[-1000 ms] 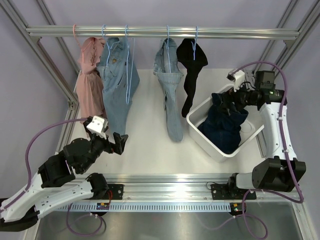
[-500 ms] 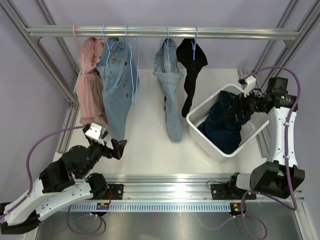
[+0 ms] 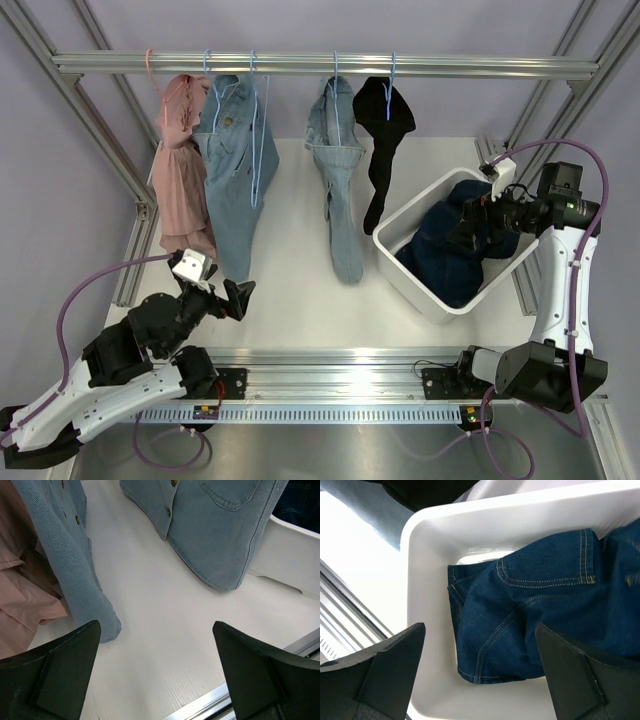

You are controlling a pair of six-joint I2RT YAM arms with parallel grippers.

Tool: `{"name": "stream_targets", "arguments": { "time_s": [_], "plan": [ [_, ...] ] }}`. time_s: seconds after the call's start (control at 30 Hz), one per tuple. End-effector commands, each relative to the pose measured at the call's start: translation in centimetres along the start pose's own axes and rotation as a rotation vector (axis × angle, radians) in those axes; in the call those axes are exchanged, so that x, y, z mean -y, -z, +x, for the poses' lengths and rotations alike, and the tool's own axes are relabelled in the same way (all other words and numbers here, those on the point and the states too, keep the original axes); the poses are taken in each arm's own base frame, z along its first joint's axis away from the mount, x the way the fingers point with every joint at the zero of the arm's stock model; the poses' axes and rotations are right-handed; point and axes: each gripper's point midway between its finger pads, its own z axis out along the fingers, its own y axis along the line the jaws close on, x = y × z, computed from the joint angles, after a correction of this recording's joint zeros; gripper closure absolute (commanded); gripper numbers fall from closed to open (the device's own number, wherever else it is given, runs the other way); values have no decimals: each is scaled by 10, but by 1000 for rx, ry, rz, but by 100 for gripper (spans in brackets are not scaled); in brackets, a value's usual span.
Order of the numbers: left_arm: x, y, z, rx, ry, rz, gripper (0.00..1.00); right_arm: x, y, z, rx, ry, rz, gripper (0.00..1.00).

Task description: Remove the skirt from the hanger

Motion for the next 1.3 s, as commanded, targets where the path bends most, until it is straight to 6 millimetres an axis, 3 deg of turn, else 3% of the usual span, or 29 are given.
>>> {"name": "stream_targets", "arguments": {
  "time_s": [0.0,1.27],
  "plan": [
    [4,-2,-10,41,34,7,1,-7,3,-3,24,10,-25,1],
    [2,-3,-10,38,30,-6,1,-15,3,-13,63,17,-82,1]
  ]
}}
